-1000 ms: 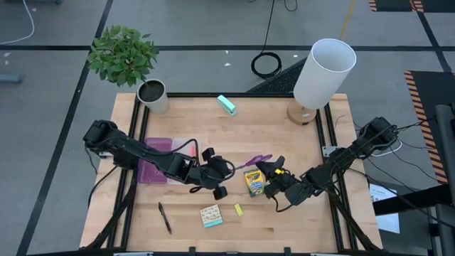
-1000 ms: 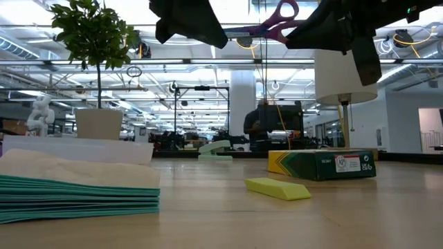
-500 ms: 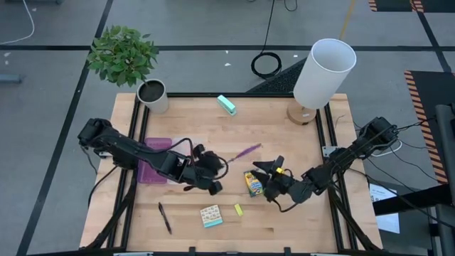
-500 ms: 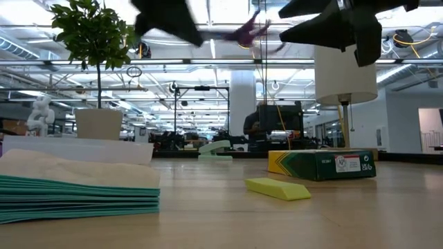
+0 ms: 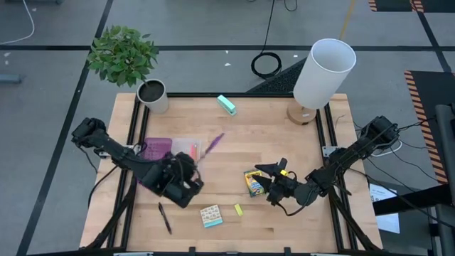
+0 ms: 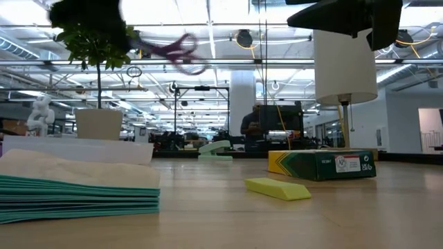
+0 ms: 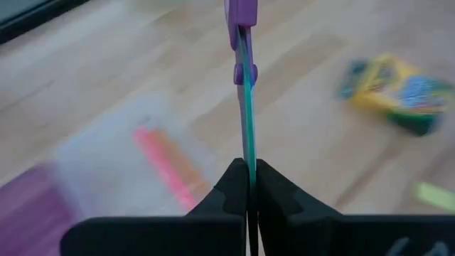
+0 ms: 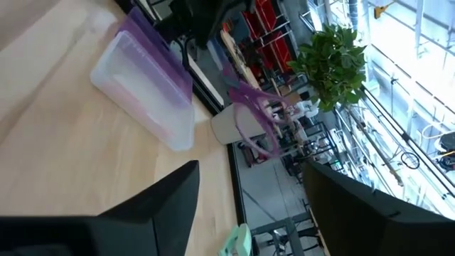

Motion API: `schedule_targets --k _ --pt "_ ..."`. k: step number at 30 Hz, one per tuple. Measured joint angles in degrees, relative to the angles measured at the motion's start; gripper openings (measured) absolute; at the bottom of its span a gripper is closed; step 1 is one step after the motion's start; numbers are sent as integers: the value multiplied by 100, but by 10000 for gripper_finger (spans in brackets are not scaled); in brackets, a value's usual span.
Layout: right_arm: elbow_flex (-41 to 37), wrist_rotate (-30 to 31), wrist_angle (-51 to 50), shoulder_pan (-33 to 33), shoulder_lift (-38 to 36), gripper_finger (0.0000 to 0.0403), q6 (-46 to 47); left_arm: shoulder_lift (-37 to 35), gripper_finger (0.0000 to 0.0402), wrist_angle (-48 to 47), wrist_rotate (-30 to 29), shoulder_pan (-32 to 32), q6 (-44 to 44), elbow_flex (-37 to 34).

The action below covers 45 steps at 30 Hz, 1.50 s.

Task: Pack school essentials
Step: Put the violet scissor into the purple supply box

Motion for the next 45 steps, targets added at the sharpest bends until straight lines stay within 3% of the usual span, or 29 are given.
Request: schedule_targets --k 8,16,20,30,45 --pt "0 -4 -2 0 0 227 106 -1 8 -762 21 -643 -2251 -277" --pt "0 -38 -7 158 0 223 1660 4 10 -573 1048 -722 -3323 -1096" --pt "0 -44 -28 410 0 223 2377 4 8 -365 1129 -658 -3435 -1186" --pt "0 -47 -23 911 0 224 2917 4 12 169 1263 -198 -3194 -1178" --pt "0 -20 -36 1397 3 224 2866 426 10 515 1556 80 -2908 -1180"
